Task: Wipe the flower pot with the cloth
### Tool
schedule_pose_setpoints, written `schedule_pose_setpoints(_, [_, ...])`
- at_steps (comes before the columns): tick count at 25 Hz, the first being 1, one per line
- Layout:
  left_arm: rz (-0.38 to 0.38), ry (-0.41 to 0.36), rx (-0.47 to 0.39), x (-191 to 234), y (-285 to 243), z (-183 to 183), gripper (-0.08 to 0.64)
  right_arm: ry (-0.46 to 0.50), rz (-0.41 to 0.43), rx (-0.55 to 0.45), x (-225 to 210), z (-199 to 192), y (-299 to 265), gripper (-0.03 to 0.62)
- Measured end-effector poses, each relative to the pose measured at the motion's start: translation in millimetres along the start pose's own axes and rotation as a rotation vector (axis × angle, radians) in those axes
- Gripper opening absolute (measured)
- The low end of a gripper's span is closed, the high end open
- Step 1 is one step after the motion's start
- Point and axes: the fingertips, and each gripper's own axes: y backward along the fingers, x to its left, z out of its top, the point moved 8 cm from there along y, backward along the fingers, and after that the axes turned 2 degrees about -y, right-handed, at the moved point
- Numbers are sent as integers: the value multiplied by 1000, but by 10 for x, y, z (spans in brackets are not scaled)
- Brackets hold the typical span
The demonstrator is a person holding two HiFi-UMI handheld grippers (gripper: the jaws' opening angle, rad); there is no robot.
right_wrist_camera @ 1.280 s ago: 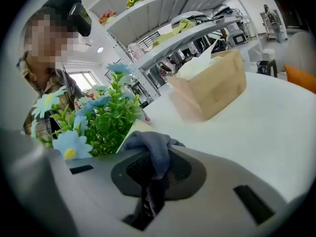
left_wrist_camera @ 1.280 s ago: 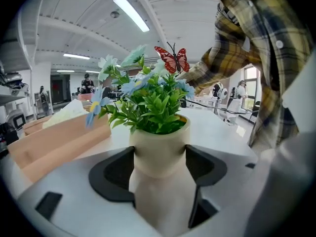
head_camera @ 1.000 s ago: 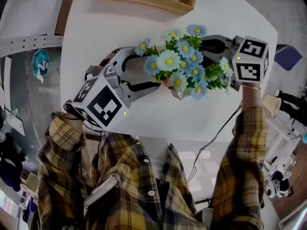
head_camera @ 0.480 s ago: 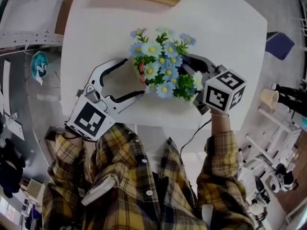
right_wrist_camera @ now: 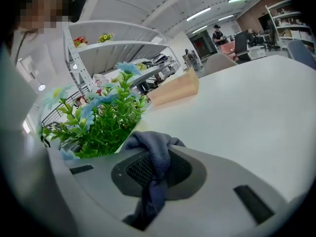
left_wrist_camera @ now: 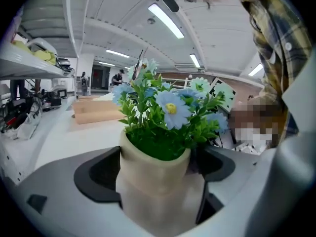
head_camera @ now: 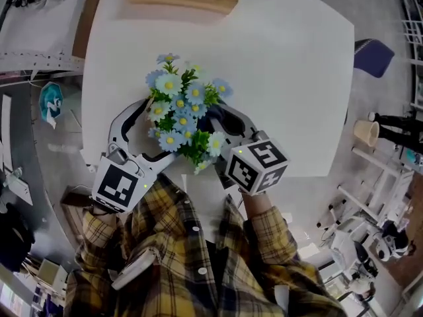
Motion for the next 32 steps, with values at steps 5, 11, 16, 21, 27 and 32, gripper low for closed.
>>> schedule_pose_setpoints(5, [72, 50, -31, 10, -14, -37, 465, -15, -21, -17, 92, -103, -25, 23])
schedule_pose_setpoints(11, [41, -31, -41, 46, -109, 20, 463, -4, 27, 16, 24, -57, 7, 23])
schedule_pose_setpoints(16, [-68, -85, -25, 118, -290, 136, 463, -16, 15, 2, -147, 42, 66, 23])
schedule_pose_setpoints(21, [-192, -158, -13, 98, -538, 296, 463, -53, -33, -25, -409, 206, 203, 23])
schedule_pose_setpoints(27, [-362, -214, 8, -45, -797, 412, 463, -34, -32, -21, -802, 495, 302, 23])
schedule_pose_setpoints(32, [-512, -294, 20, -44, -868, 450, 463, 115, 145, 98, -927, 688, 204, 23])
